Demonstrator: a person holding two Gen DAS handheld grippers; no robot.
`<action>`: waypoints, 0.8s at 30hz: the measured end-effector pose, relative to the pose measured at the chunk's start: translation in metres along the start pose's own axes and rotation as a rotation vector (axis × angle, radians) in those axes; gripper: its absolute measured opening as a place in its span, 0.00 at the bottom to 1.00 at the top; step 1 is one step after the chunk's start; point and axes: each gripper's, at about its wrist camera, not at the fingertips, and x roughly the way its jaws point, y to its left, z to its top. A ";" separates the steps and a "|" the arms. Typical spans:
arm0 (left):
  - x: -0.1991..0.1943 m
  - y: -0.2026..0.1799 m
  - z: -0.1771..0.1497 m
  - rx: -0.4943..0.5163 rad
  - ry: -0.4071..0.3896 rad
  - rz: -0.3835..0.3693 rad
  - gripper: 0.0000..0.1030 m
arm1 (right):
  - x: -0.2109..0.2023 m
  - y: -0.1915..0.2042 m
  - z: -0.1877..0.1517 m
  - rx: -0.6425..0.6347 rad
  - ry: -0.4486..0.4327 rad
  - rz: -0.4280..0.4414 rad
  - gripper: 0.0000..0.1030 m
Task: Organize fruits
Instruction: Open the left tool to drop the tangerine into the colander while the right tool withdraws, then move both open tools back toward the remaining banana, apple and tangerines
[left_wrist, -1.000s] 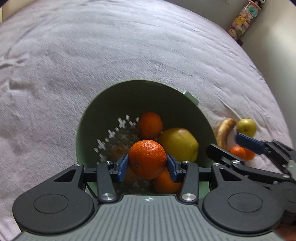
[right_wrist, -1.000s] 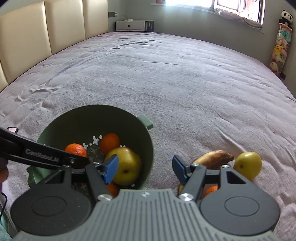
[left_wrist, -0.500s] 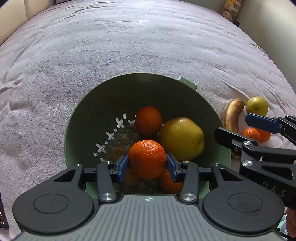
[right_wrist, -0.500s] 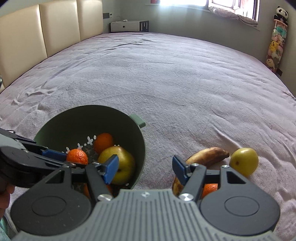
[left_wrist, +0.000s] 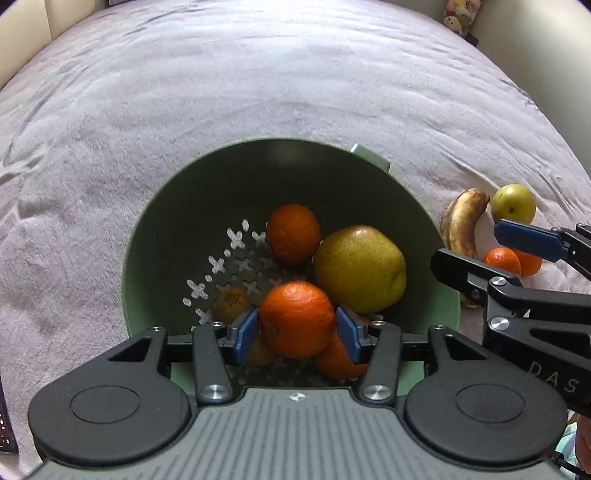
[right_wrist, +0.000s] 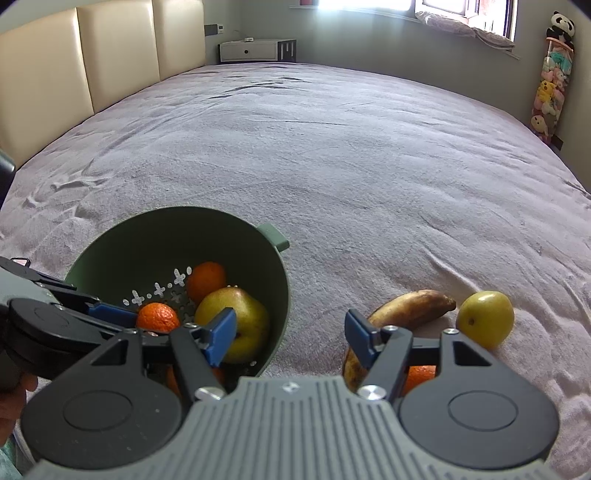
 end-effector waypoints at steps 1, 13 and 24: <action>-0.002 0.000 0.000 -0.001 -0.011 0.001 0.64 | -0.001 -0.001 0.000 0.004 -0.002 -0.003 0.61; -0.031 0.000 0.001 -0.055 -0.104 -0.028 0.73 | -0.022 -0.006 -0.002 0.015 -0.026 -0.029 0.67; -0.070 -0.021 -0.003 -0.027 -0.243 -0.058 0.73 | -0.060 -0.023 -0.012 0.044 -0.060 -0.101 0.71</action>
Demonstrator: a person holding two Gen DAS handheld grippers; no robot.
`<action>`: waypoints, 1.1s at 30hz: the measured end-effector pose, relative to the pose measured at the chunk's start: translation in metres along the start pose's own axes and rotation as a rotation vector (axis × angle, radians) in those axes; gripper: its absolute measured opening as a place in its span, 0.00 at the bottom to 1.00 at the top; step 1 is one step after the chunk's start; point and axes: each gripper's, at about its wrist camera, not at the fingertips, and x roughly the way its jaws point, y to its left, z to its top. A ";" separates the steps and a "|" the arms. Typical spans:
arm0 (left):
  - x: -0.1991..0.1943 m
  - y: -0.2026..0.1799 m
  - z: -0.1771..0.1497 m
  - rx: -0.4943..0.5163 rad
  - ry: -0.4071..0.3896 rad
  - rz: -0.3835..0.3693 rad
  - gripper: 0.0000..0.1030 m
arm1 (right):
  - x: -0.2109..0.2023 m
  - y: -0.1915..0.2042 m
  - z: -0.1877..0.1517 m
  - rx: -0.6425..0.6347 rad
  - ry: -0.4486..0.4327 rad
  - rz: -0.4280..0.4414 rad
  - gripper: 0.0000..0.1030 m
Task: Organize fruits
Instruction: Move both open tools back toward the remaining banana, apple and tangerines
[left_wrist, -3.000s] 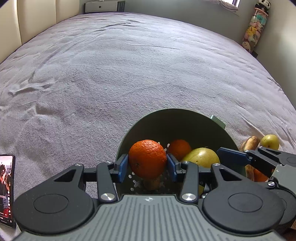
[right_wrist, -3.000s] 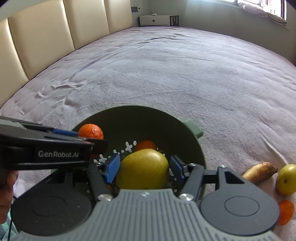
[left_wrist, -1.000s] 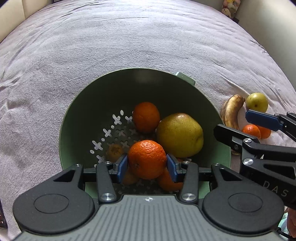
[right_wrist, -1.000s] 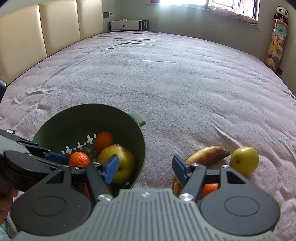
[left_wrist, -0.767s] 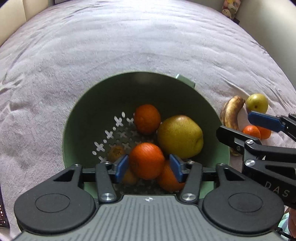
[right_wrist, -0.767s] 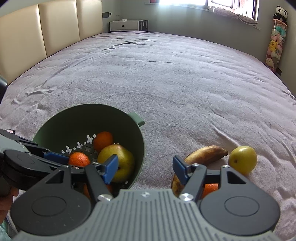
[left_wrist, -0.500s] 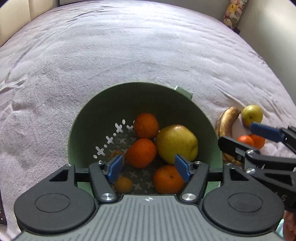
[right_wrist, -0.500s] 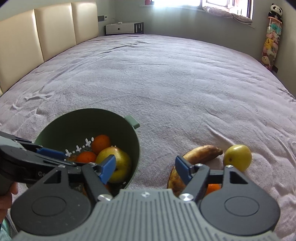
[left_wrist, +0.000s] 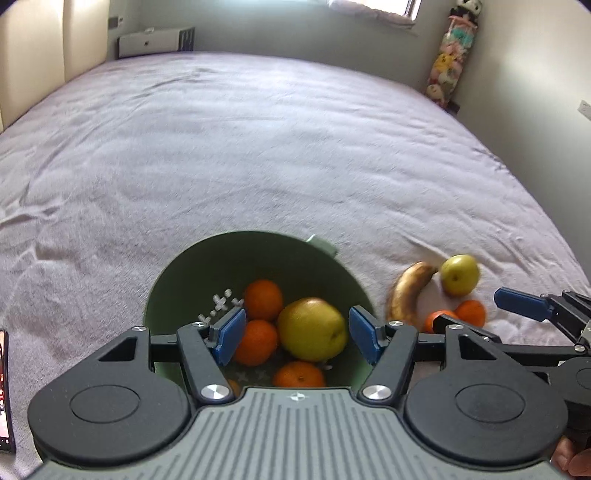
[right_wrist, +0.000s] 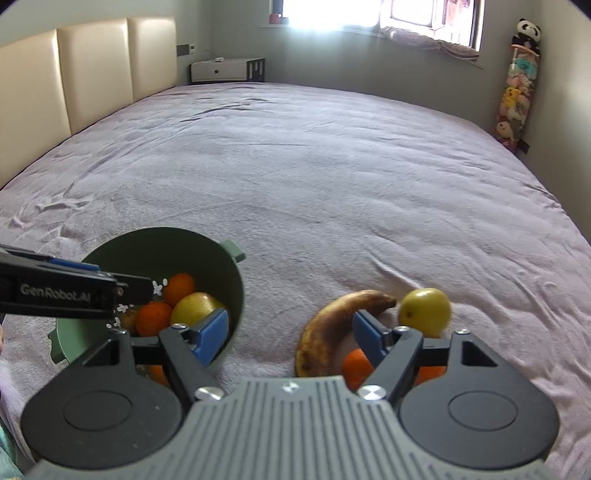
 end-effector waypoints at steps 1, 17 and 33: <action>-0.002 -0.004 0.000 0.007 -0.008 -0.008 0.73 | -0.004 -0.003 -0.002 0.002 -0.003 -0.006 0.71; -0.017 -0.075 -0.025 0.167 -0.047 -0.122 0.73 | -0.047 -0.051 -0.047 0.039 0.023 -0.140 0.73; 0.018 -0.107 -0.055 0.269 -0.039 -0.190 0.71 | -0.013 -0.097 -0.074 0.215 0.124 -0.164 0.73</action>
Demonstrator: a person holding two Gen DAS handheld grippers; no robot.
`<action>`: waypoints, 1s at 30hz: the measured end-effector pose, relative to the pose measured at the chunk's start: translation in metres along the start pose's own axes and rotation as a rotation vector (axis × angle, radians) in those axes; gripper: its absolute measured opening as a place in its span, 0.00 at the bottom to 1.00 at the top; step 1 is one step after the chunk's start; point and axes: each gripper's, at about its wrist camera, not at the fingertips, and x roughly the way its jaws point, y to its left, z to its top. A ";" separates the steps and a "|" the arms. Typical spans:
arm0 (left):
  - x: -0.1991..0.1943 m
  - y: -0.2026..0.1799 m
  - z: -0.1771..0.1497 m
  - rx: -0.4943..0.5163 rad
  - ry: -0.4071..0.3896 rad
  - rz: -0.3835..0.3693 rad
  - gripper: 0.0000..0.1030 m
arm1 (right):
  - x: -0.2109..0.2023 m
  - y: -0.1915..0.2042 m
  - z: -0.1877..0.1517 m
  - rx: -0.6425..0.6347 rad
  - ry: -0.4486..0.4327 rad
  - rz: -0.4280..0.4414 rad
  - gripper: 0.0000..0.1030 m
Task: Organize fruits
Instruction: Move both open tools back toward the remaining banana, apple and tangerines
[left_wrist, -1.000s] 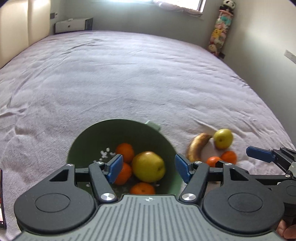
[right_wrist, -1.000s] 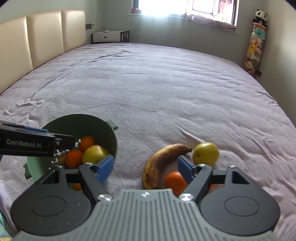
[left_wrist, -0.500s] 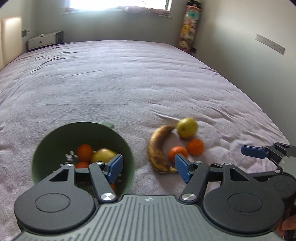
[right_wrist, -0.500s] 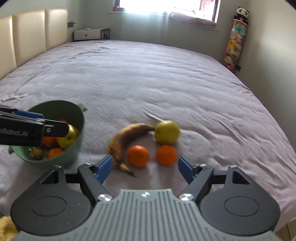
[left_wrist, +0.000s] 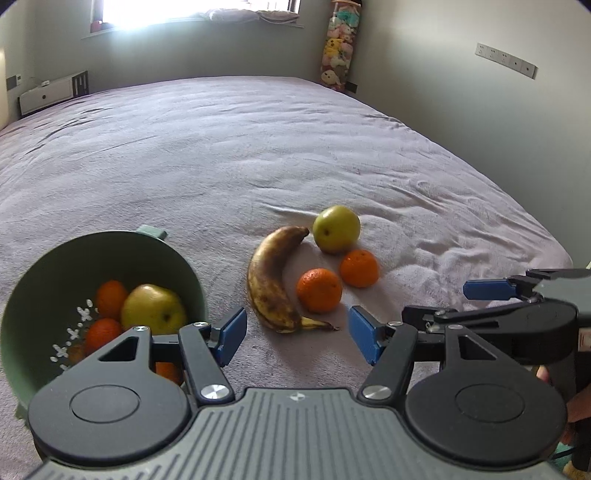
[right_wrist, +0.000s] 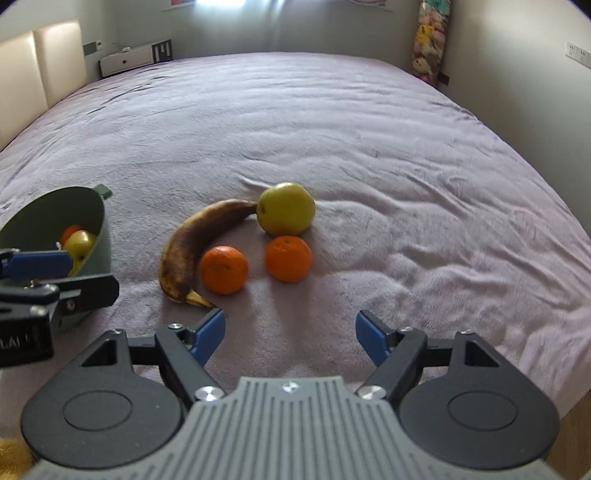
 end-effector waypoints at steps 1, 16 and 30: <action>0.002 -0.001 -0.001 0.011 0.000 0.000 0.70 | 0.002 -0.002 0.001 0.014 0.000 0.006 0.73; 0.045 -0.018 0.000 0.074 -0.025 0.021 0.65 | 0.040 -0.014 0.017 0.165 -0.002 0.098 0.52; 0.087 -0.027 0.007 0.146 0.025 0.016 0.65 | 0.076 -0.019 0.033 0.248 0.016 0.102 0.52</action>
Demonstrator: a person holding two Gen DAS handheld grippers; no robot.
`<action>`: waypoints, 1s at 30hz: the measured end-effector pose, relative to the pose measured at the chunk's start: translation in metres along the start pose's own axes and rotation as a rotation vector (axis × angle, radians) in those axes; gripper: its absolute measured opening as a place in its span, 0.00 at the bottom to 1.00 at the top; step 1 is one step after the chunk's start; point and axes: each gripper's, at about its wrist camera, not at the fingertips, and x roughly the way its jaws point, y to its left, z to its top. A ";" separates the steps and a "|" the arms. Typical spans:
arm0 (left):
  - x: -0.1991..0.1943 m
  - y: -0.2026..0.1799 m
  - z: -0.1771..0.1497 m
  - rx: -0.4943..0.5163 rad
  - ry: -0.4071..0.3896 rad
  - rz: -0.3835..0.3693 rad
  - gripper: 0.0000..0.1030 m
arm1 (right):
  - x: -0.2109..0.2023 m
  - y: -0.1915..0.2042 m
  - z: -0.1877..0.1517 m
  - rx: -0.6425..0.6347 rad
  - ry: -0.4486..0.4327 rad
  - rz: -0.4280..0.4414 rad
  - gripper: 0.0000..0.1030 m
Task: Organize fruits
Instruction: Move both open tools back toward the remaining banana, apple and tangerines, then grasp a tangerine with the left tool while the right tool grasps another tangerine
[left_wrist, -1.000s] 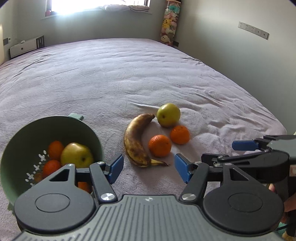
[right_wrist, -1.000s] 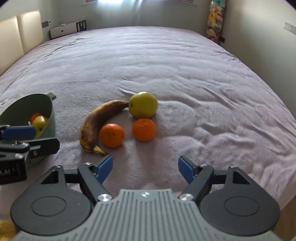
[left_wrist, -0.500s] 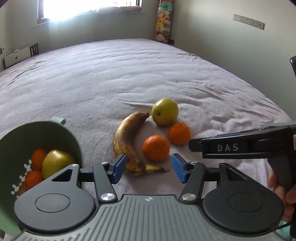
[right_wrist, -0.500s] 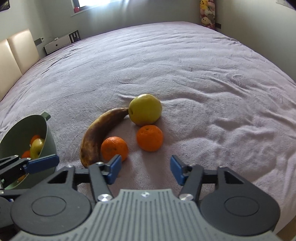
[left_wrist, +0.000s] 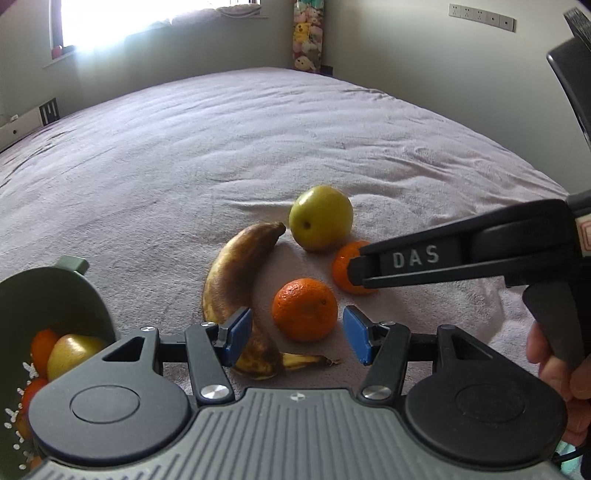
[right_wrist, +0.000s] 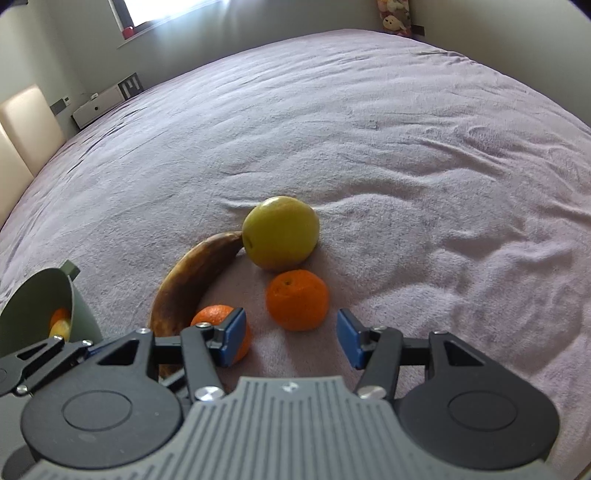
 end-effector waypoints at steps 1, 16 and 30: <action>0.003 -0.001 0.000 0.005 0.003 -0.001 0.65 | 0.002 0.000 0.001 0.001 0.000 -0.003 0.52; 0.024 -0.003 0.001 0.036 0.036 -0.043 0.66 | 0.033 -0.002 0.005 0.032 0.037 -0.001 0.50; 0.031 0.003 0.005 -0.010 0.068 -0.050 0.47 | 0.036 -0.007 0.003 0.052 0.061 0.000 0.40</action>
